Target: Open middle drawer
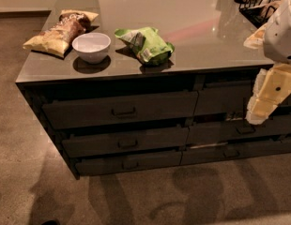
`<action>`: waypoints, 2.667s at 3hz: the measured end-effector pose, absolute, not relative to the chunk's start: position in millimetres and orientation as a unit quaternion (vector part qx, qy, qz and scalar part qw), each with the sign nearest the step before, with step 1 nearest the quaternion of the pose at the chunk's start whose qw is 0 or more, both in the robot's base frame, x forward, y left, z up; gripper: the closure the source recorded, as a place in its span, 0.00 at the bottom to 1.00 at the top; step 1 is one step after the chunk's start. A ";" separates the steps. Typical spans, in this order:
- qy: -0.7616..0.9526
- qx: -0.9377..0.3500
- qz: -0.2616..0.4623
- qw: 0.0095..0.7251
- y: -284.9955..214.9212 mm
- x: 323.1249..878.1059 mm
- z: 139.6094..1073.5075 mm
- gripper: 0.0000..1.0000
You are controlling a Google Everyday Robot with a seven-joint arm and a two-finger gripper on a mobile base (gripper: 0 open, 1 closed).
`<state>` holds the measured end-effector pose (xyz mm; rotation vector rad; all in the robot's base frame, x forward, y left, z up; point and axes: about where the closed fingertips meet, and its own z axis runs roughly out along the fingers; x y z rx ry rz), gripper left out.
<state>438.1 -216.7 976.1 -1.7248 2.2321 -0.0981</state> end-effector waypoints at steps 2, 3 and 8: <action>0.782 -0.602 -0.022 0.159 -214.2 441.5 937.9 0.00; 0.784 -0.599 0.019 0.162 -210.5 436.6 851.5 0.00; 0.709 -0.638 0.156 0.257 -112.5 450.2 695.6 0.00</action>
Offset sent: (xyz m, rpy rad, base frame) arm 0.0198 0.0127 -0.2183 0.1093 0.0980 0.0080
